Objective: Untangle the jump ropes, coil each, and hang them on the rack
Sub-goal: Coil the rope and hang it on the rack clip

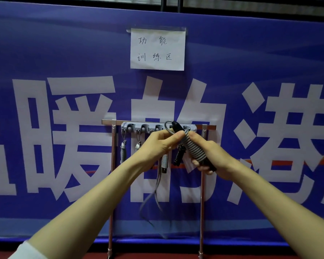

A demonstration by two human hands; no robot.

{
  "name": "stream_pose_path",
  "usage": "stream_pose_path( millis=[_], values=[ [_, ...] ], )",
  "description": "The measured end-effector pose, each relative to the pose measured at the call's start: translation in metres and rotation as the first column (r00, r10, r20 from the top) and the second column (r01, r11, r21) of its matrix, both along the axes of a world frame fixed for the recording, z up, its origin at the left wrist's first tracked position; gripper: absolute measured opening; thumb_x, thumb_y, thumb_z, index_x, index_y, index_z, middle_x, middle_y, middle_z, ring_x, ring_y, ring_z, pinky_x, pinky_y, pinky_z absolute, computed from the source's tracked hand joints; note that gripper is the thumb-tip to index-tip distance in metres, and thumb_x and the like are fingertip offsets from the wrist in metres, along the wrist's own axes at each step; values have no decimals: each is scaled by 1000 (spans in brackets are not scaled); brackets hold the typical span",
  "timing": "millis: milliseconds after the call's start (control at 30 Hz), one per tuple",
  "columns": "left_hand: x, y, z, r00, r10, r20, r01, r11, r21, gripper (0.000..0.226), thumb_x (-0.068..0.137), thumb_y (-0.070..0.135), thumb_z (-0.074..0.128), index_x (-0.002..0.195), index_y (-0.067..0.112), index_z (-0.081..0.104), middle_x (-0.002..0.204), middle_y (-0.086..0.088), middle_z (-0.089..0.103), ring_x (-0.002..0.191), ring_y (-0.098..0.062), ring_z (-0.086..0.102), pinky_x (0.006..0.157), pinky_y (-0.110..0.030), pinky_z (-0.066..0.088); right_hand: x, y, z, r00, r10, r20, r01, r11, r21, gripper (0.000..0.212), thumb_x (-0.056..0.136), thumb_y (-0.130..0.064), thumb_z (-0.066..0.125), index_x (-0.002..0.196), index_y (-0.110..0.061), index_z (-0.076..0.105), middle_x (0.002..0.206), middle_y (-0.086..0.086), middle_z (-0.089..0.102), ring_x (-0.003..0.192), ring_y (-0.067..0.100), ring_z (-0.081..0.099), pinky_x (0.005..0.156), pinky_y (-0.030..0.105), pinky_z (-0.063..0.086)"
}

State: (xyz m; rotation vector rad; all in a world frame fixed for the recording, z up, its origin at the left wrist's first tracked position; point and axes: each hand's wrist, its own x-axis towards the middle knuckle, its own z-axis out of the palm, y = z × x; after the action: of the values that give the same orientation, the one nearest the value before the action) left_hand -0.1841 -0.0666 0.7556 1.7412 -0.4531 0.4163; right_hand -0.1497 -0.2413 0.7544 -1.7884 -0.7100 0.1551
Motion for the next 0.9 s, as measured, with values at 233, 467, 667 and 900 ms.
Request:
stream_pose_path(
  millis=[233,467,667,900],
  values=[
    [0,1,-8,990,-141,6,141,984,-113,12,97,17,52,101,12,63,67,18,64,57,6,53,59,-11,40,0,7,-7,959,180,-220,-169,983,67,65,85,-70,41,82,-7,55,59,6,51,41,15,41,38,21,31],
    [4,3,-19,996,-84,5,84,990,-113,15,91,23,59,101,13,64,74,14,66,64,4,56,63,-17,42,-2,10,-9,956,124,-266,-126,992,8,71,80,-77,42,68,-12,69,66,9,58,52,18,52,43,23,40],
    [-1,3,-22,984,-160,-74,151,982,-117,14,92,24,58,103,17,64,78,9,67,63,-1,59,59,-17,45,-1,12,-15,991,3,-137,-7,999,-31,74,72,-80,47,73,-7,62,57,9,53,42,17,47,39,21,38],
    [2,23,-19,820,-324,-471,279,946,-164,42,98,41,44,102,6,67,71,0,52,56,-7,30,57,-20,27,5,6,-11,982,-158,100,169,979,-116,76,65,-82,48,61,-8,60,53,9,54,40,16,47,40,22,36]
  ],
)
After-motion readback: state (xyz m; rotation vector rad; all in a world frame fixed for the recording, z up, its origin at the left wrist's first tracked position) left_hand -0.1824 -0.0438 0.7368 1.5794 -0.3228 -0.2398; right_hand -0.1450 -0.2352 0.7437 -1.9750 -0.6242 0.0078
